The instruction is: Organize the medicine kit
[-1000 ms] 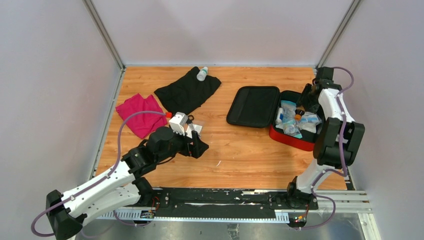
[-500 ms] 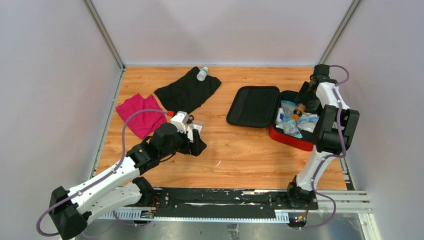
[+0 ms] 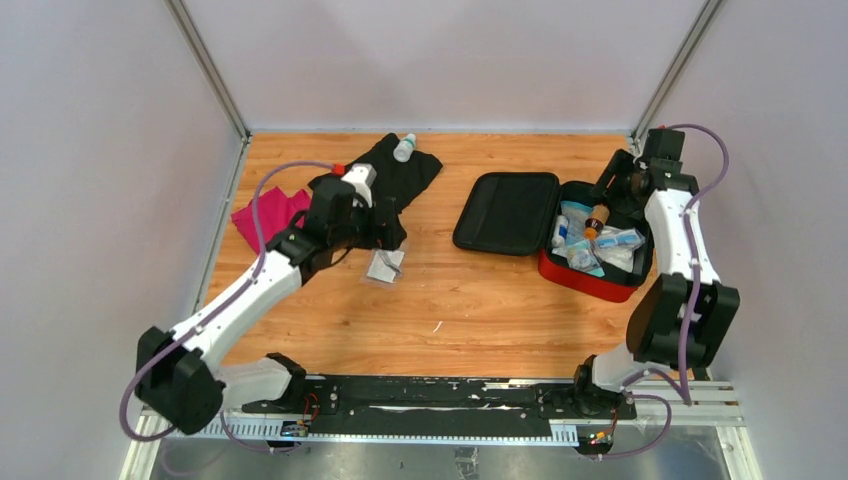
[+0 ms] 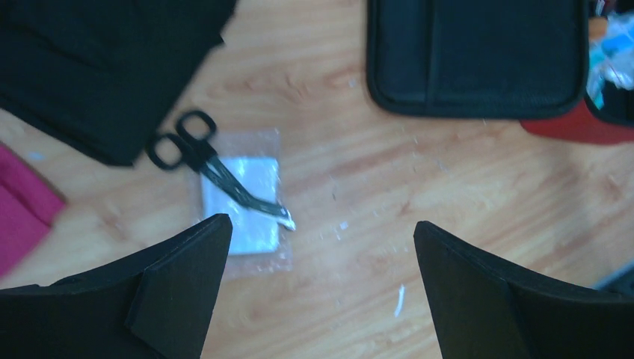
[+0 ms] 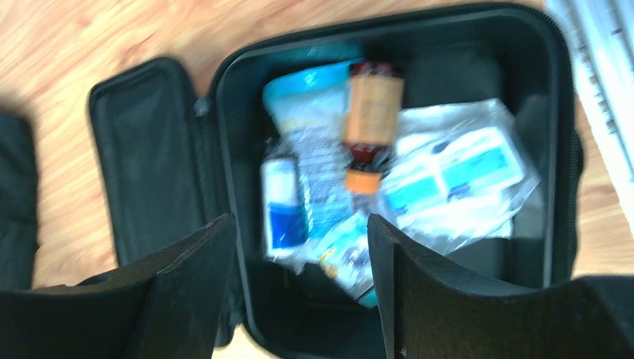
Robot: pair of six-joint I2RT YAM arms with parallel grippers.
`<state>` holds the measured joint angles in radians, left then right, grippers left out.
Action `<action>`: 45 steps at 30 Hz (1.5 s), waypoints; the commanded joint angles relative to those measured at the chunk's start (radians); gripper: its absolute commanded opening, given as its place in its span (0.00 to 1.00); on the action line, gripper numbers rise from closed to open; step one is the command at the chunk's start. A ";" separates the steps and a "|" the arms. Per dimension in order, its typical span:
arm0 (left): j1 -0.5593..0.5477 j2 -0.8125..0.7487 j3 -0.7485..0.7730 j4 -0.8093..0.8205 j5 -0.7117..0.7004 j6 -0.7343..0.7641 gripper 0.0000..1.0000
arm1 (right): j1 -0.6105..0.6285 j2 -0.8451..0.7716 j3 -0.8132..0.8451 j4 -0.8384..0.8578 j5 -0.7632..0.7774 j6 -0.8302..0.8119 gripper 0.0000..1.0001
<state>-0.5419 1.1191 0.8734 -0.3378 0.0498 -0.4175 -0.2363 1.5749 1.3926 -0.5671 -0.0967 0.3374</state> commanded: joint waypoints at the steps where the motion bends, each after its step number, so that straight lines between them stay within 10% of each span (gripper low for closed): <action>1: 0.074 0.160 0.173 -0.027 -0.009 0.121 0.99 | 0.080 -0.144 -0.119 0.049 -0.151 0.055 0.69; 9: 0.219 0.620 0.628 -0.106 -0.002 0.239 0.96 | 0.354 -0.305 -0.251 0.036 -0.157 0.020 0.68; 22: 0.251 1.186 1.256 -0.119 0.063 0.257 0.93 | 0.390 -0.535 -0.519 0.026 -0.209 -0.016 0.68; 45: 0.252 1.513 1.511 0.059 0.007 0.249 0.81 | 0.391 -0.523 -0.675 0.104 -0.215 -0.003 0.67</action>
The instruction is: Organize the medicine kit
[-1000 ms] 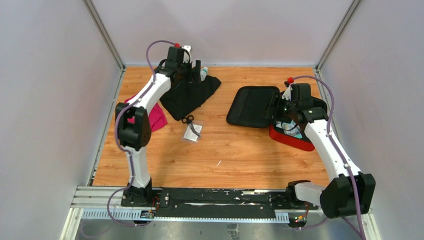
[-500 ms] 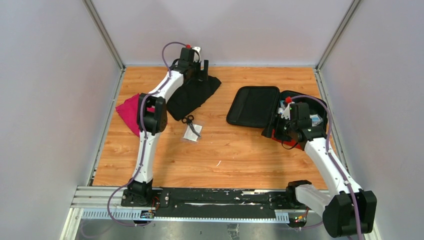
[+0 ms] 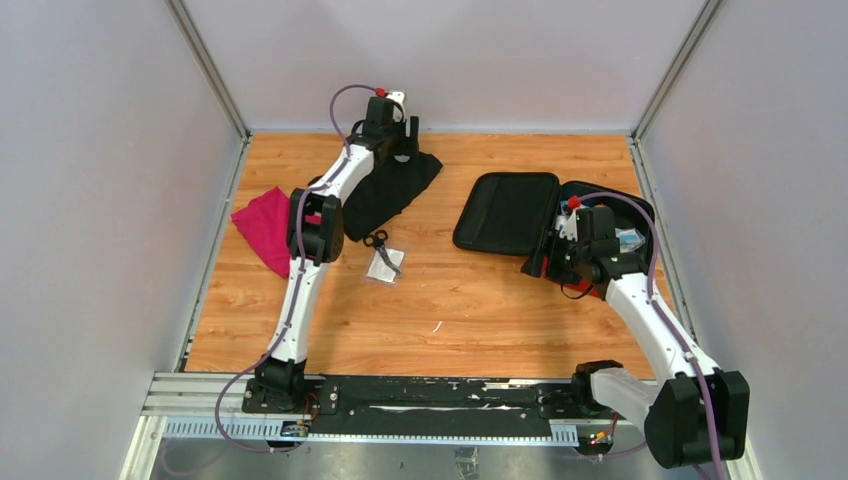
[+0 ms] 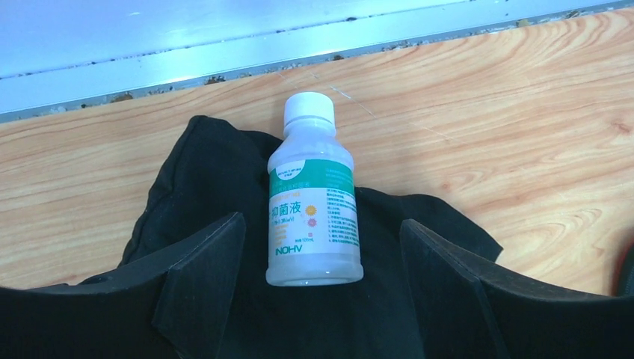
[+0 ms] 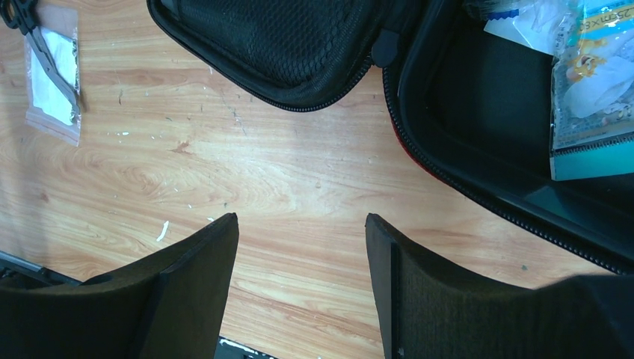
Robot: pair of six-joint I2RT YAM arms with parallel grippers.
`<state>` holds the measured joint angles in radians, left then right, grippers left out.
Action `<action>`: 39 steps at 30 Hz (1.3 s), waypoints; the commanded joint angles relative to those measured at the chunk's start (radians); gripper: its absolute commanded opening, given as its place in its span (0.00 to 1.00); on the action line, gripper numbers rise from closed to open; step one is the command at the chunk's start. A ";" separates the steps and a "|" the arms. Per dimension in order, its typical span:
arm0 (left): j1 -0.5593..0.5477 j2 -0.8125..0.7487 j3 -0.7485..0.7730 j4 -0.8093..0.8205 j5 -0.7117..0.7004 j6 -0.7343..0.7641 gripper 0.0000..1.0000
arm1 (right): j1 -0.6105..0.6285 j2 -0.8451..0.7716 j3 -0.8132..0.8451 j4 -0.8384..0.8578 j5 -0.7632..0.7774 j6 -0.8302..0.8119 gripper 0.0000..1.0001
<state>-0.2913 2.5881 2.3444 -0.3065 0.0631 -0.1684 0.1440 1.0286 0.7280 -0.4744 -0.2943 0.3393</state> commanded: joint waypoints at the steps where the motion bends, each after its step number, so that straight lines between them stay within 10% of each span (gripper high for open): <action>1: 0.001 0.051 0.043 0.032 -0.001 -0.001 0.79 | 0.011 0.028 -0.010 0.014 -0.018 -0.005 0.67; 15: 0.002 0.046 0.026 0.065 0.029 -0.016 0.46 | 0.011 0.025 -0.027 0.031 -0.021 0.016 0.67; 27: 0.000 -0.246 -0.116 0.061 0.056 -0.054 0.41 | 0.011 -0.086 0.005 -0.051 0.000 0.031 0.66; 39: -0.004 -0.808 -0.775 0.101 0.267 -0.296 0.34 | 0.011 -0.258 -0.041 -0.032 0.211 0.159 0.70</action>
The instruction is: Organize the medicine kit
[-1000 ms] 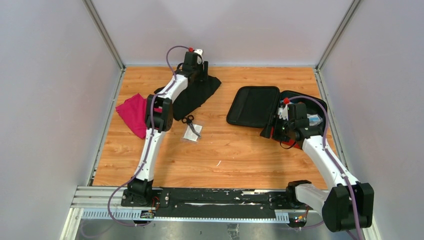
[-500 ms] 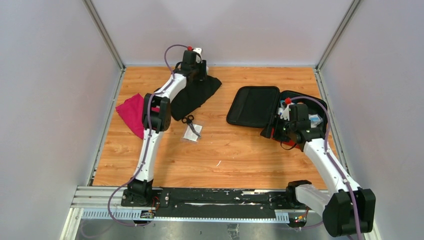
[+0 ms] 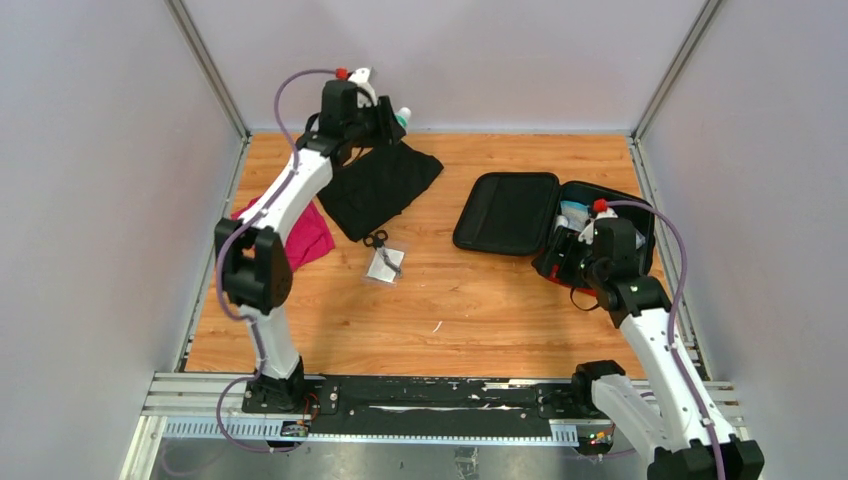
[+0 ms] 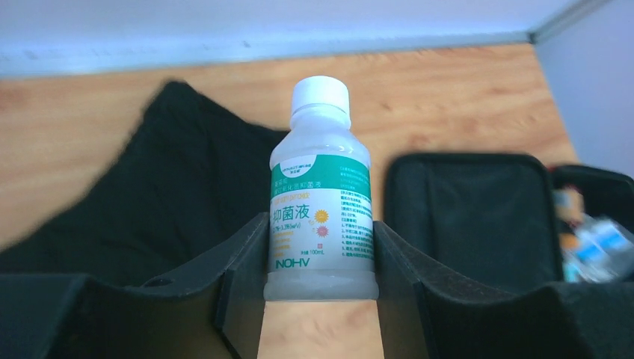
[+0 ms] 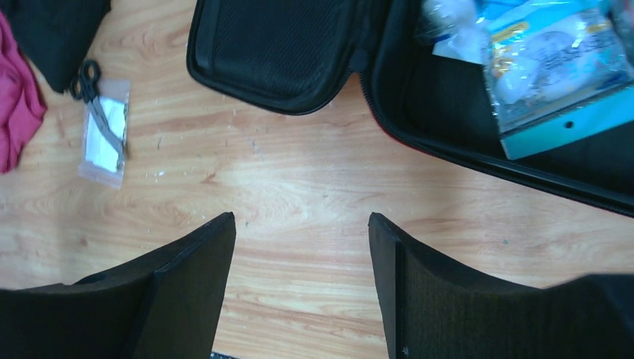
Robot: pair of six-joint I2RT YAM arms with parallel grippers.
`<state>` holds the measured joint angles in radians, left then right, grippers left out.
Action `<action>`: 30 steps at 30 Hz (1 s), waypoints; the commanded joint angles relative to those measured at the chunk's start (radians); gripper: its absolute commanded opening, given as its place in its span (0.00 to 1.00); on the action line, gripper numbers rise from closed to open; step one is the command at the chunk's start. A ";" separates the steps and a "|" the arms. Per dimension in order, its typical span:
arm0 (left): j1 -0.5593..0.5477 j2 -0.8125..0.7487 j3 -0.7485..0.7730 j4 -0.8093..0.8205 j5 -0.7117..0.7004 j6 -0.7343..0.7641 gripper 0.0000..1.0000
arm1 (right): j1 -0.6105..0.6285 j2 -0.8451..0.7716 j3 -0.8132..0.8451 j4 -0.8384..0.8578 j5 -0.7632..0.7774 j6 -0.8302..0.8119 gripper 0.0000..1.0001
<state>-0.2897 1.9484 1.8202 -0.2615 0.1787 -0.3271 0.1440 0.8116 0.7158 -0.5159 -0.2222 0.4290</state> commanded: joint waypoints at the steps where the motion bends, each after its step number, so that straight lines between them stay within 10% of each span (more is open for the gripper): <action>1: -0.011 -0.233 -0.325 0.072 0.177 -0.161 0.33 | 0.011 -0.050 -0.038 0.033 0.154 0.075 0.70; 15: -0.074 -0.964 -0.906 -0.196 0.410 -0.085 0.32 | 0.049 0.009 -0.029 0.412 -0.189 0.043 0.68; 30: -0.074 -1.114 -1.026 -0.275 0.622 0.040 0.22 | 0.954 0.235 0.237 0.430 0.180 -0.801 0.65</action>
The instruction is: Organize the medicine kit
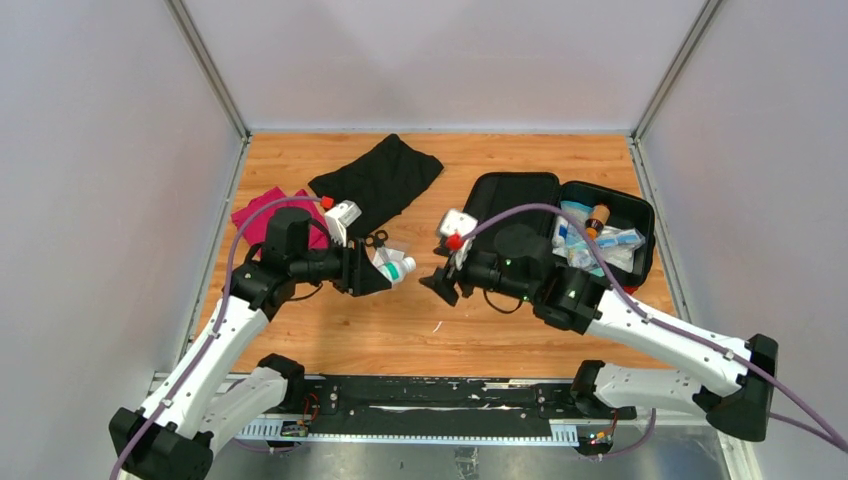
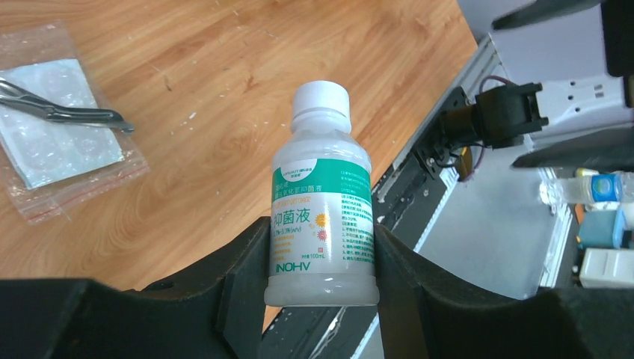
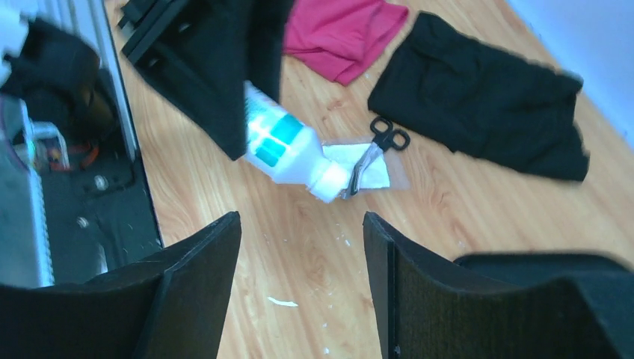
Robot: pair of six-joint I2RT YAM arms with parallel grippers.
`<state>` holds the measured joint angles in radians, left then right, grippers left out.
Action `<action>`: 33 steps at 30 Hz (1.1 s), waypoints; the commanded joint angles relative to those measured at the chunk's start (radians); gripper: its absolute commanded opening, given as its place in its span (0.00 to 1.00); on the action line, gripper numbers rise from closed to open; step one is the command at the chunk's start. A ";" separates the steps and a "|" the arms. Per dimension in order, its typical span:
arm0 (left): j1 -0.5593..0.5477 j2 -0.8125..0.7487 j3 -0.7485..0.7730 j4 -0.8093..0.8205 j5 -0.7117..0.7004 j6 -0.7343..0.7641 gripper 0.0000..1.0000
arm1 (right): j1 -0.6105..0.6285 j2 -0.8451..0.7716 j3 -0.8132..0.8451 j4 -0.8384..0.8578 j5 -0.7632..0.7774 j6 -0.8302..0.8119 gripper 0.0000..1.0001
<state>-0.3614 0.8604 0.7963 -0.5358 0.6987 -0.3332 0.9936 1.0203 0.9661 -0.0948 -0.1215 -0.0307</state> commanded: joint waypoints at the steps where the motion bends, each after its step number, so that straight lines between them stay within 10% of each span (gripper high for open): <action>1: -0.002 -0.025 -0.005 -0.001 0.117 0.052 0.22 | 0.126 0.025 -0.036 0.040 0.068 -0.402 0.65; 9: -0.002 -0.046 -0.018 -0.001 0.160 0.073 0.19 | 0.204 0.030 -0.176 0.255 -0.002 -0.810 0.68; 33: -0.005 -0.042 -0.019 -0.012 0.168 0.050 0.18 | 0.270 0.291 0.001 0.169 0.054 -0.914 0.68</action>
<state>-0.3618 0.8246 0.7830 -0.5583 0.8268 -0.2699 1.2453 1.2888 0.9436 0.0879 -0.1368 -0.8921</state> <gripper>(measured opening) 0.526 0.687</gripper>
